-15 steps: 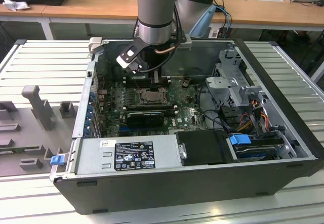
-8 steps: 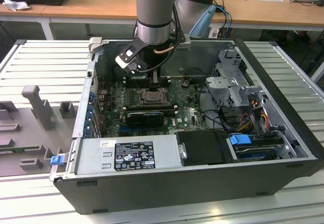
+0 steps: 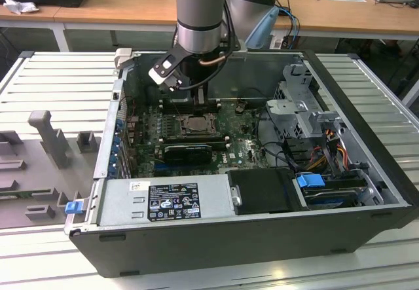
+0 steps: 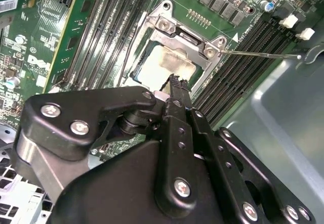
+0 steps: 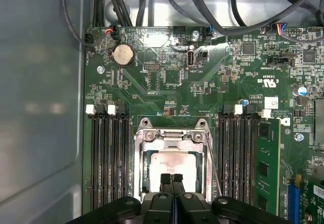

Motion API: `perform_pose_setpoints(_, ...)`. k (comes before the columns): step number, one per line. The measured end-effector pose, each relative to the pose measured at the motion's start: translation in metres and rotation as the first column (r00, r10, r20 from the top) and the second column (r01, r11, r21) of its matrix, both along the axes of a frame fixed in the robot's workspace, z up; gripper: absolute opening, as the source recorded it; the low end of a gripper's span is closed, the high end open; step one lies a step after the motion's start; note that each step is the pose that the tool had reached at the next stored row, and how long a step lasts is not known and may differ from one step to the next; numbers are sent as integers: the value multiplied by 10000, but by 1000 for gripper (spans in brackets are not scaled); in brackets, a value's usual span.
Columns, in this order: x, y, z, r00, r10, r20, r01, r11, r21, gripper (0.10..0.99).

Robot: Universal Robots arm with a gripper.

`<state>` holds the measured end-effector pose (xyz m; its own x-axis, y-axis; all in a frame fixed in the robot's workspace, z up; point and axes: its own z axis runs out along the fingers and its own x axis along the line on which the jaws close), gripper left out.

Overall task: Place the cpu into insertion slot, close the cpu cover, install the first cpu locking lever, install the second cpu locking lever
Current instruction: 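Install the first cpu locking lever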

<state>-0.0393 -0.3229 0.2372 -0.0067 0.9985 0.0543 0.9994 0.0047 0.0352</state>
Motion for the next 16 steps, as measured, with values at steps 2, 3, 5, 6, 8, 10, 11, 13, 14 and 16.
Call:
perform_pose_setpoints(2, 0, 0, 40, 10000, 0, 0, 0, 10000, 0, 106)
perform_pose_setpoints(3, 0, 0, 78, 10000, 0, -1, 0, 10000, 0, 106)
perform_pose_setpoints(5, 0, 0, 114, 10000, 0, 0, 0, 10000, 0, 106)
perform_pose_setpoints(6, 0, 0, 128, 10000, 0, 0, 0, 10000, -1, 106)
perform_pose_setpoints(8, 0, 0, 186, 10000, 1, 0, -1, 10000, 0, 106)
perform_pose_setpoints(10, 0, 0, 242, 10000, 0, 0, 0, 10000, 0, 106)
perform_pose_setpoints(11, 0, 0, 288, 10000, 0, -1, 0, 10000, -1, 106)
perform_pose_setpoints(13, 0, 0, 335, 10000, 0, 0, 0, 10000, 0, 106)
perform_pose_setpoints(14, 0, 0, 339, 10000, 0, 1, 0, 10000, 1, 106)
perform_pose_setpoints(16, 0, 0, 343, 10000, 1, 1, -1, 10000, 2, 106)
